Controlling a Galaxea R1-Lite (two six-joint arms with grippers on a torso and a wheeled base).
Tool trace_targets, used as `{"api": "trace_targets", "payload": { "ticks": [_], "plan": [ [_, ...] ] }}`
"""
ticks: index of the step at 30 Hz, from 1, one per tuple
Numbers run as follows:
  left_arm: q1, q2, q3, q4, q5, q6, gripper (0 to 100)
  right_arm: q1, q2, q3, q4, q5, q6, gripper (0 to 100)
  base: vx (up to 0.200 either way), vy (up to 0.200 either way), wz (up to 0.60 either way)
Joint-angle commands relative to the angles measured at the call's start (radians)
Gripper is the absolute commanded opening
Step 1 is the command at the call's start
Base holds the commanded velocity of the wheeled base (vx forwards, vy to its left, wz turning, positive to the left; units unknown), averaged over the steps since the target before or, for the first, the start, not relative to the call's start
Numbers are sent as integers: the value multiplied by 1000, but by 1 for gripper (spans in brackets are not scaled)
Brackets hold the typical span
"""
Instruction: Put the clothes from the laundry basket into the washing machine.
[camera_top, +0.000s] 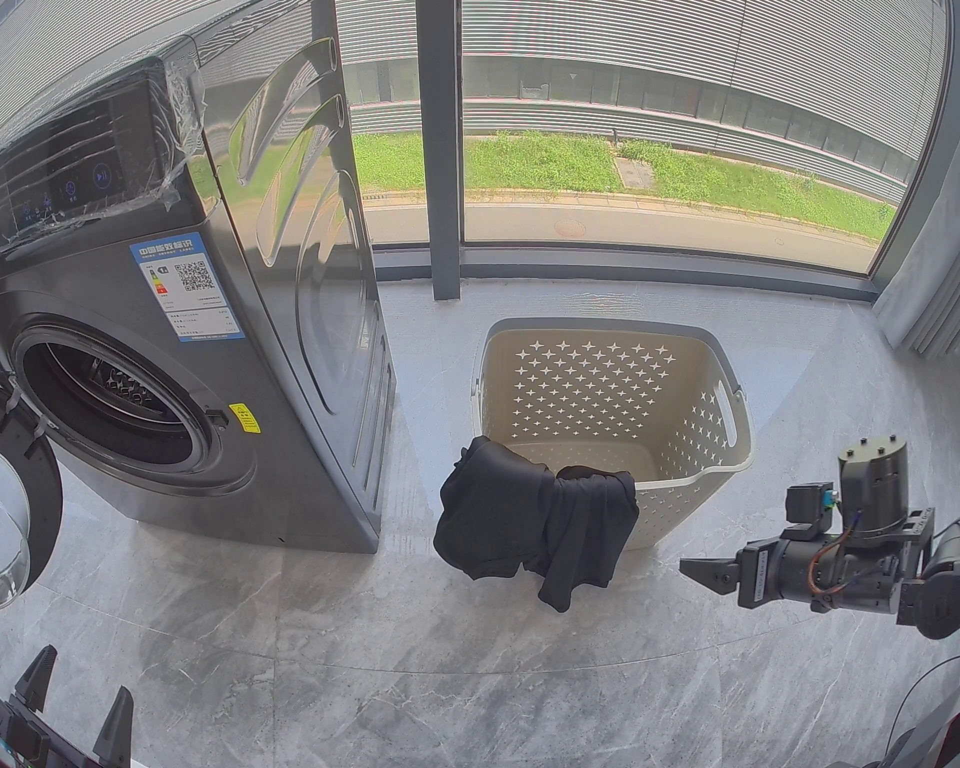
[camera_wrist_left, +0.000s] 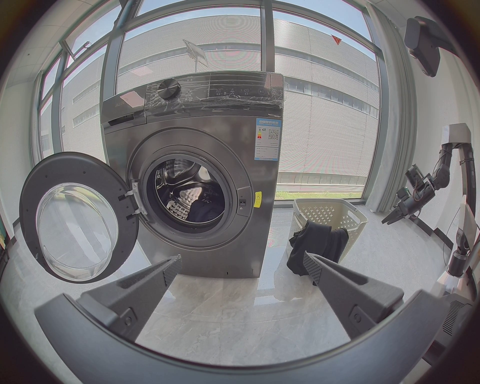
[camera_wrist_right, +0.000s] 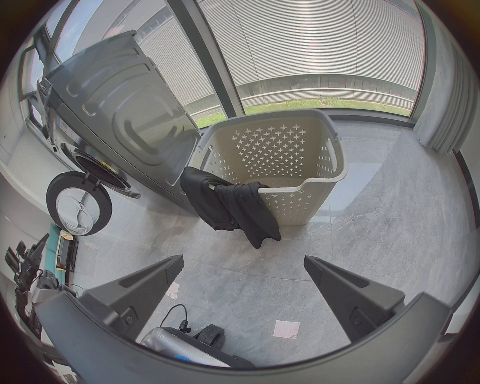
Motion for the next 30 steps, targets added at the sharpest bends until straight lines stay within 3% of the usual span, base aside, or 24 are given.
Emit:
{"api": "trace_targets", "payload": {
  "ticks": [1,5,19,24,30],
  "plan": [
    [0,-15,18,0,0,-1,100,34,139,-68,-5,-41,7,100,0,0,0],
    [0,-15,18,0,0,-1,100,56,208,-89,-45,-64,19,100,0,0,0],
    [0,-15,18,0,0,1,100,72,379,-166,-139,-69,33,100,0,0,0],
    [0,-15,18,0,0,1,100,83,469,-255,-139,-104,65,100,0,0,0],
    [0,-15,18,0,0,2,100,86,543,-338,-139,-109,95,100,0,0,0]
  ]
}}
